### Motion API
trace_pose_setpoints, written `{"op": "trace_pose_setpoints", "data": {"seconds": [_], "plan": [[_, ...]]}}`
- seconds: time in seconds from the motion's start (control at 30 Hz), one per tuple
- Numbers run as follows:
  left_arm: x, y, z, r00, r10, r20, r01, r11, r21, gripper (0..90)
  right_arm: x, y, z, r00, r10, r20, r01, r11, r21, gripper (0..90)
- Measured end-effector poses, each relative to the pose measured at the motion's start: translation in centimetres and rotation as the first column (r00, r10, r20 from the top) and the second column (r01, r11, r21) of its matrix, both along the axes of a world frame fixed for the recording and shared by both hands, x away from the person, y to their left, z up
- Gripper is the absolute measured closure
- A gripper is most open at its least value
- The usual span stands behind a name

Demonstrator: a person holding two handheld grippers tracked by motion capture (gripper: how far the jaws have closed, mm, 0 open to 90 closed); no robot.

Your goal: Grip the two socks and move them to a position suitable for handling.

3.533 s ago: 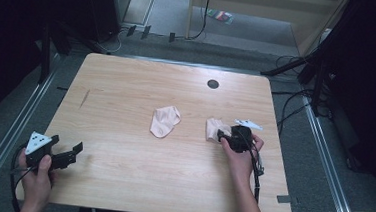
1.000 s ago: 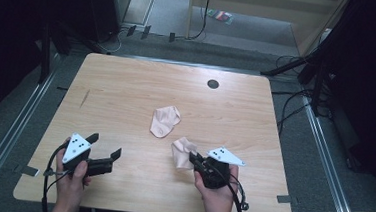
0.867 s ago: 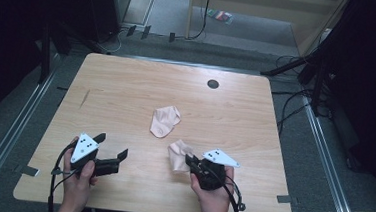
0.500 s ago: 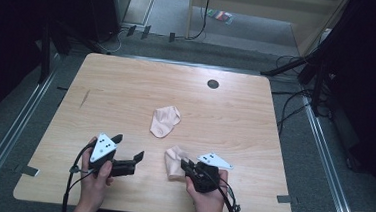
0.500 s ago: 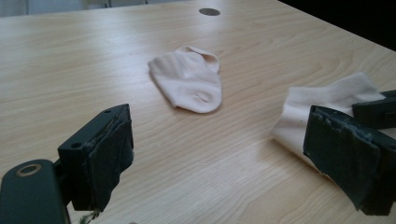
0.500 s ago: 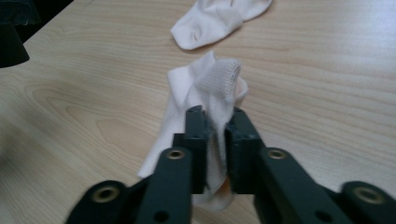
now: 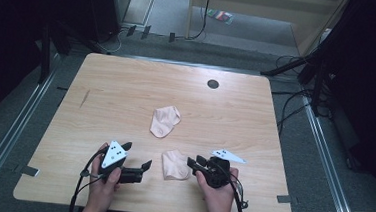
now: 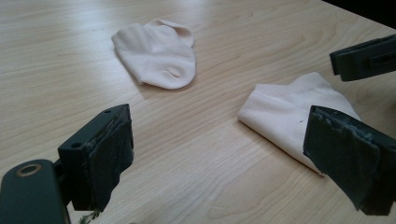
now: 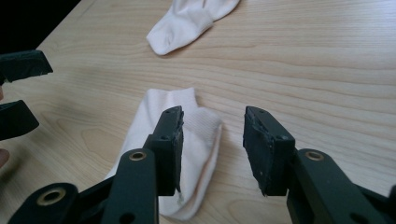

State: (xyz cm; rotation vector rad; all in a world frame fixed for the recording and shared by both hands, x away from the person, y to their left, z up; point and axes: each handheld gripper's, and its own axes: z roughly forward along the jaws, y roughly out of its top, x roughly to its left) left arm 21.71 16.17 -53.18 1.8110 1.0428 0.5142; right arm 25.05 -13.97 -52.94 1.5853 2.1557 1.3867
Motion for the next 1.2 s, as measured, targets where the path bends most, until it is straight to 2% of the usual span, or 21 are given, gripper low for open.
{"op": "trace_pose_setpoints", "data": {"seconds": [0.1, 0.13, 0.27, 0.33, 0.4, 0.53, 0.63, 0.67, 0.7, 0.73, 0.77, 0.8, 0.83, 0.87, 0.93, 1.0, 1.03, 1.07, 1.1, 1.17, 1.2], "plan": [[0.0, -0.1, -0.1, 0.9999, -0.008, -0.006, 0.008, 1.0, 0.003, 8.7, 0.3, 0.5, -0.2, 1.0, 0.009, -0.002, -0.009, 1.0, -0.004, 58.7], [-0.1, -0.2, -0.2, 0.9999, -0.009, -0.006, 0.009, 1.0, 0.003, 8.7, 0.6, 0.9, -0.3, 0.9997, 0.016, -0.018, -0.016, 1.0, 0.001, 61.5], [-0.1, -0.3, -0.3, 0.9998, -0.014, -0.013, 0.014, 0.9999, 0.008, 8.7, 0.7, 1.6, -0.3, 0.9983, 0.053, -0.025, -0.053, 0.999, 0.008, 75.0], [-0.1, -0.4, -0.5, 0.9997, -0.017, -0.018, 0.017, 0.9998, 0.007, 8.7, 0.5, 1.9, 0.0, 0.9976, 0.068, -0.017, -0.068, 0.998, 0.005, 80.5], [-0.2, -0.6, -0.6, 0.9994, -0.023, -0.026, 0.023, 0.9997, 0.01, 8.7, 0.2, 2.2, 0.3, 0.9969, 0.077, 0.011, -0.077, 0.997, -0.015, 86.6], [-0.4, -1.5, -0.8, 0.9982, -0.048, -0.037, 0.049, 0.9988, 0.011, 8.7, -0.3, 2.6, 1.2, 0.9943, 0.095, 0.049, -0.093, 0.995, -0.038, 88.6], [-0.6, -2.1, -0.9, 0.9953, -0.077, -0.058, 0.078, 0.997, 0.004, 8.7, -0.5, 2.8, 1.7, 0.9927, 0.098, 0.07, -0.096, 0.995, -0.038, 88.8], [-0.7, -3.0, -1.1, 0.9899, -0.103, -0.097, 0.103, 0.9947, -0.003, 8.7, -0.7, 3.1, 2.3, 0.9905, 0.107, 0.086, -0.105, 0.994, -0.034, 88.8], [-0.7, -3.0, -1.1, 0.9899, -0.103, -0.097, 0.103, 0.9947, -0.003, 8.7, -0.7, 3.1, 2.3, 0.9905, 0.107, 0.086, -0.105, 0.994, -0.034, 88.8], [-0.9, -3.8, -1.2, 0.9861, -0.11, -0.125, 0.11, 0.9939, -0.002, 8.7, -0.9, 3.4, 2.7, 0.9879, 0.121, 0.097, -0.118, 0.992, -0.032, 88.8], [-0.9, -3.8, -1.2, 0.9861, -0.11, -0.125, 0.11, 0.9939, -0.002, 8.7, -0.9, 3.4, 2.7, 0.9879, 0.121, 0.097, -0.118, 0.992, -0.032, 88.8], [-0.9, -4.5, -1.3, 0.9813, -0.117, -0.153, 0.119, 0.9929, 0.001, 8.7, -1.1, 3.7, 3.1, 0.9863, 0.128, 0.104, -0.126, 0.992, -0.03, 88.8], [-0.9, -4.5, -1.3, 0.9813, -0.117, -0.153, 0.119, 0.9929, 0.001, 8.7, -1.1, 3.7, 3.1, 0.9863, 0.128, 0.104, -0.126, 0.992, -0.03, 88.8], [-0.9, -5.1, -1.4, 0.9781, -0.114, -0.175, 0.117, 0.9931, 0.009, 8.7, -1.2, 3.8, 3.4, 0.9851, 0.13, 0.112, -0.128, 0.991, -0.027, 88.8], [-0.9, -5.4, -1.4, 0.9734, -0.124, -0.193, 0.126, 0.992, -0.001, 8.6, -1.3, 3.9, 3.7, 0.9848, 0.13, 0.115, -0.129, 0.991, -0.021, 88.8], [-0.8, -5.9, -1.5, 0.9728, -0.105, -0.206, 0.113, 0.9933, 0.026, 8.7, -1.3, 3.9, 4.0, 0.9839, 0.131, 0.121, -0.13, 0.991, -0.016, 88.8], [-0.7, -6.1, -1.5, 0.9718, -0.091, -0.217, 0.103, 0.9937, 0.044, 10.0, -1.4, 3.9, 4.1, 0.9839, 0.132, 0.121, -0.131, 0.991, -0.012, 88.8], [-0.6, -6.4, -1.6, 0.9724, -0.076, -0.22, 0.091, 0.9942, 0.057, 15.1, -1.4, 4.0, 4.2, 0.9825, 0.135, 0.128, -0.135, 0.991, -0.009, 88.8], [-0.6, -6.4, -1.6, 0.9724, -0.076, -0.22, 0.091, 0.9942, 0.057, 17.8, -1.4, 4.0, 4.3, 0.982, 0.138, 0.128, -0.139, 0.99, -0.003, 88.8], [-0.5, -6.7, -1.7, 0.971, -0.08, -0.225, 0.097, 0.9931, 0.066, 34.6, -1.5, 4.1, 4.4, 0.9823, 0.14, 0.124, -0.141, 0.99, -0.001, 88.8], [-0.5, -6.8, -1.8, 0.9694, -0.094, -0.227, 0.11, 0.992, 0.061, 34.6, -1.5, 4.2, 4.5, 0.9809, 0.147, 0.128, -0.149, 0.989, 0.002, 88.8]]}}
